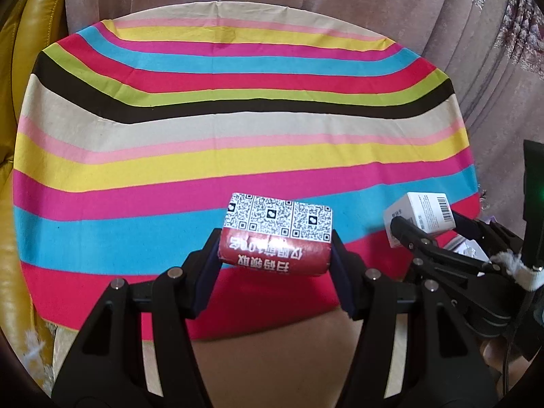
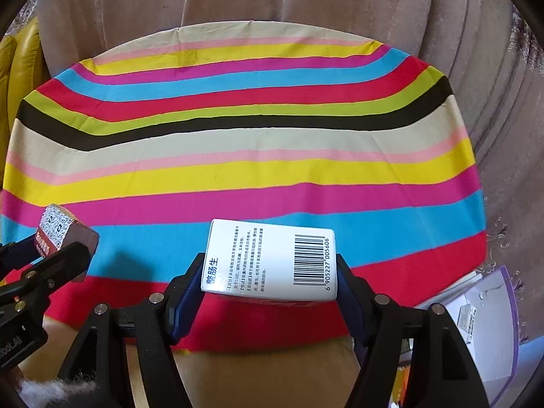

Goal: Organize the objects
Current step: 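Carry the red box and white barcode box over the purple box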

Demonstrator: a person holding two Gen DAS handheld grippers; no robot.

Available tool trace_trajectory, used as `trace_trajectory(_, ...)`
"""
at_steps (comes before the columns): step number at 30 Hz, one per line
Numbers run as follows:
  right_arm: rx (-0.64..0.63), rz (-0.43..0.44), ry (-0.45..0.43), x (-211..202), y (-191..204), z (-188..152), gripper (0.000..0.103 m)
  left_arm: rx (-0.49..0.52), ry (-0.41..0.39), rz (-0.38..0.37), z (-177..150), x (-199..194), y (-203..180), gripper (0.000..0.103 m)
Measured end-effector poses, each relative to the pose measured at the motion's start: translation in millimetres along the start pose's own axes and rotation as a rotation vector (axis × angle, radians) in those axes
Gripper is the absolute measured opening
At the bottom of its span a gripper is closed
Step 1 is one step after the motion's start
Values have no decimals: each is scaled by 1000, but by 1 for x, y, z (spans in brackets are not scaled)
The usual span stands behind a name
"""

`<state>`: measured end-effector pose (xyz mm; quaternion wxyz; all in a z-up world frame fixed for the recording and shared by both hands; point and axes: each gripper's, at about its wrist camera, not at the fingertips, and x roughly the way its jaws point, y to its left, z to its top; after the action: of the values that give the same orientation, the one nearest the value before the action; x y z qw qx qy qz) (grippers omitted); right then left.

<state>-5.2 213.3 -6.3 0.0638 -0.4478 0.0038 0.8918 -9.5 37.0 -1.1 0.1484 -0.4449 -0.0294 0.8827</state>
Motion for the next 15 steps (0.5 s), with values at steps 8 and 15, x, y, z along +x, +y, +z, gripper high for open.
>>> trace_trajectory(8,20,-11,-4,-22,-17,-23,71,20,-3,-4,-15,-14,-19,63)
trace_trajectory(15,40,-16,0,-38,-31,-39,71,40,-4,-17,-23,-21,-34,63)
